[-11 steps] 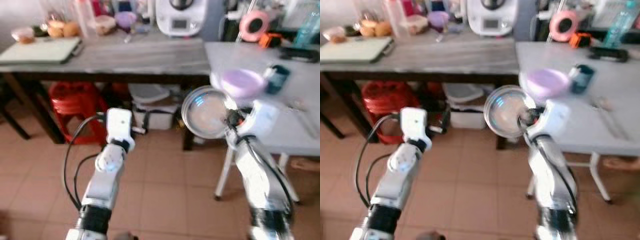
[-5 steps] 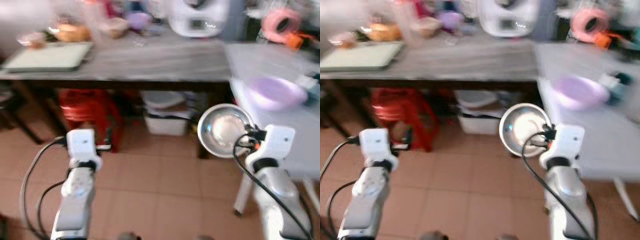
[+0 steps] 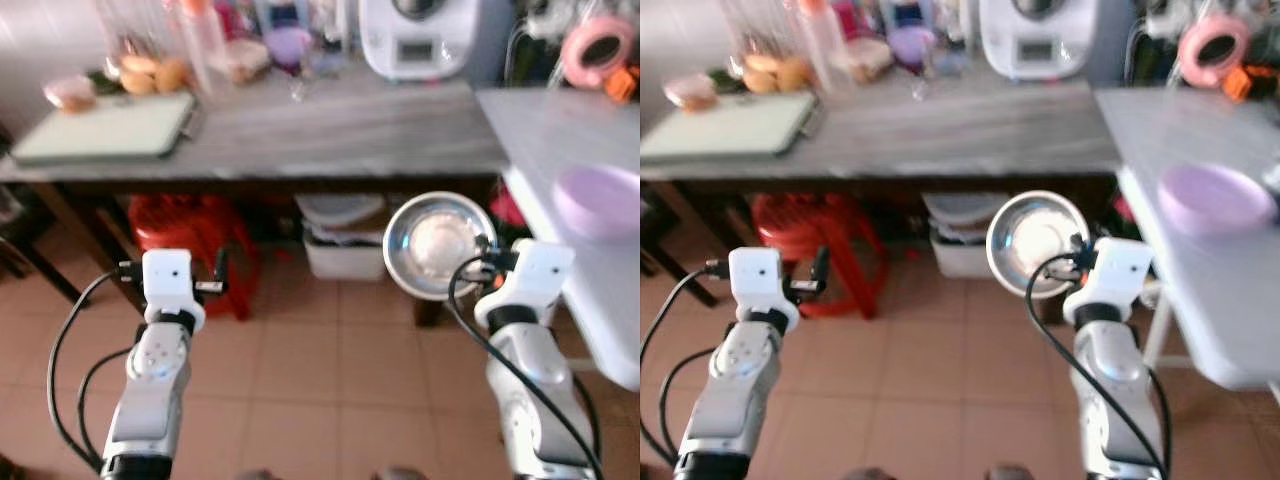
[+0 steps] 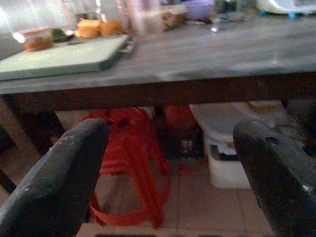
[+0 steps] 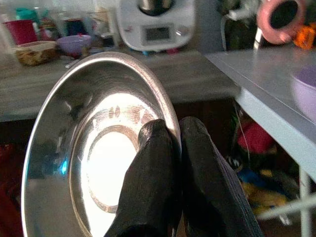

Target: Setting the table

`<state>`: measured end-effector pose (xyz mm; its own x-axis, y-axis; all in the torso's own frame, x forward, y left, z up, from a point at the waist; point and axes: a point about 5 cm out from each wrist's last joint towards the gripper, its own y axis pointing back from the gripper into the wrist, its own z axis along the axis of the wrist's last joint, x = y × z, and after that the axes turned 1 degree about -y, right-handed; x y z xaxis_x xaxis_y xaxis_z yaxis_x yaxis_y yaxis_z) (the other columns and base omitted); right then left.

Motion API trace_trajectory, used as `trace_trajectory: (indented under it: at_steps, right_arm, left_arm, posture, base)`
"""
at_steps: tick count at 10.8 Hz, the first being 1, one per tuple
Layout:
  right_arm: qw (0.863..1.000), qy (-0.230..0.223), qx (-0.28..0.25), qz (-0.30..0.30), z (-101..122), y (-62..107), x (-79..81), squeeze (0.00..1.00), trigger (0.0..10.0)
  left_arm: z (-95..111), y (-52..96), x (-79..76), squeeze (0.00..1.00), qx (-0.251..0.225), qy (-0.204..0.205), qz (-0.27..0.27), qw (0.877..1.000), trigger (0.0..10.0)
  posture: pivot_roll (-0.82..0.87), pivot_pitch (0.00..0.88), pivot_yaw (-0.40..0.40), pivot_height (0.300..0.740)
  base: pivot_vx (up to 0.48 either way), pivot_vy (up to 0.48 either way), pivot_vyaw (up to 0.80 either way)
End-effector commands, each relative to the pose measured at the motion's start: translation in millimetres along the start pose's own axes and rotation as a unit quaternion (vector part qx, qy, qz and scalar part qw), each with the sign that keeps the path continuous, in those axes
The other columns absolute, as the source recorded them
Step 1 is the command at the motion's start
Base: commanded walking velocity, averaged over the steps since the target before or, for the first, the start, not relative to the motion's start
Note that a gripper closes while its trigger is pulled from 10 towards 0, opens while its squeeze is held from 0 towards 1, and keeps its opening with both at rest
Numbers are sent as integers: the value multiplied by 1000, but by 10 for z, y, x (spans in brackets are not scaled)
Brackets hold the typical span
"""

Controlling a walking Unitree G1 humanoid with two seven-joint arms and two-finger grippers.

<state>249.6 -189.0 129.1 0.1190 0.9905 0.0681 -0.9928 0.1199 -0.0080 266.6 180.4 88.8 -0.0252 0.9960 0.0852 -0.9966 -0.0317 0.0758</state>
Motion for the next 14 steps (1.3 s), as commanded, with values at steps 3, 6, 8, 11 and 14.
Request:
trace_trajectory:
  at_steps: [3,6,8,11,14]
  right_arm:
    - [999,-13,-32,29,98,26,113,0,10000]
    - [999,-15,-20,31,70,-24,106,0,10000]
    - [998,-6,-30,49,116,-101,160,0,10000]
    - [999,-27,-21,9,103,-151,56,0,10000]
    - [999,-33,-1,-32,17,-154,-32,0,10000]
  left_arm:
    - [-38,60,33,0,7,-18,-2,1000,10000]
    - [-54,130,-93,0,9,-17,-29,999,10000]
    - [-4,96,-187,0,1,-12,-46,999,10000]
    - [5,131,-238,0,2,-12,-67,998,10000]
    - [4,162,-253,0,6,-15,-88,996,10000]
  posture:
    - [-61,0,58,740]
    - [-59,0,55,740]
    - [-61,0,60,740]
    - [-53,0,62,740]
    - [-44,0,65,740]
  base:
    - [396,212,0]
    - [470,0,0]
    - [469,0,0]
    - [460,0,0]
    - [385,-284,0]
